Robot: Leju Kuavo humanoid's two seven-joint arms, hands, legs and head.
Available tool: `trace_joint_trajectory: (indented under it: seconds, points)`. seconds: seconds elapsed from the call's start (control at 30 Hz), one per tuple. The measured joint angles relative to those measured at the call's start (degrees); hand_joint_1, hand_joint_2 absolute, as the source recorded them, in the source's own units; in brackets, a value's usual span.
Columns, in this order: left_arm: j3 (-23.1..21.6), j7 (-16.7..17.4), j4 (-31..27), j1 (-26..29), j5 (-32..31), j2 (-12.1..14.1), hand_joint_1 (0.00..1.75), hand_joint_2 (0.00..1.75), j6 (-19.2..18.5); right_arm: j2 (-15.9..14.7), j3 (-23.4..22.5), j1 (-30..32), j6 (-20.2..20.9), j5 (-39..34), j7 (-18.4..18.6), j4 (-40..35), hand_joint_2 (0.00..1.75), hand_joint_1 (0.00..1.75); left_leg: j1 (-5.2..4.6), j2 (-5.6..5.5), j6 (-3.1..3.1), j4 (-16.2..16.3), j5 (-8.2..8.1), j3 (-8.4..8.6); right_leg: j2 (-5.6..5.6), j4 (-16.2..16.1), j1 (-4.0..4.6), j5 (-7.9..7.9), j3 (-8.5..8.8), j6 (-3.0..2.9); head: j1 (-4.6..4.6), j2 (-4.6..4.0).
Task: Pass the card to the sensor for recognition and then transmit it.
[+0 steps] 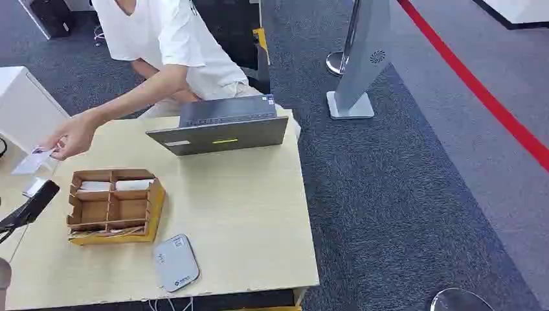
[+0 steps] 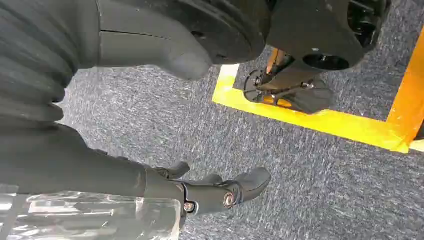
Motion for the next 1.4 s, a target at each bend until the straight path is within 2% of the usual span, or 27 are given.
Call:
trace_joint_trajectory:
  seconds: [0.23,0.77,0.8,1.4]
  points:
    - [-1.49,0.63,1.45,-1.21,-0.41,0.02,0.0,1.75,-0.24,0.15,0.18,0.0,-0.42,-0.02,0.15,0.04,1.75,0.0,0.0,0.01,0.0,0.0,0.0,-0.02,0.01,0.01,0.0,0.0,-0.02,0.0,0.0,-0.02]
    - [-1.67,0.85,1.47,-0.91,-0.3,0.31,0.0,1.75,-0.5,0.15,0.26,0.04,-0.63,-0.02,-0.65,0.04,1.75,0.0,0.0,0.01,0.0,0.0,0.0,-0.03,0.03,0.01,0.0,0.0,-0.02,0.0,0.0,-0.02]
    - [-1.67,0.85,1.47,-0.84,-0.31,0.31,1.75,1.75,-0.57,0.15,0.26,0.04,-0.63,-0.04,-0.72,0.04,1.75,0.0,0.0,0.01,0.0,0.0,0.0,-0.03,0.03,0.01,0.0,0.0,-0.02,0.0,0.0,-0.02]
    - [-2.95,0.33,-4.98,4.31,-1.92,-0.3,1.75,1.75,-0.5,0.15,0.26,0.12,-0.63,-0.37,-1.27,0.04,1.75,0.0,0.0,0.02,0.0,0.0,0.0,-0.05,0.02,0.0,0.0,0.0,-0.04,0.0,-0.02,-0.02]
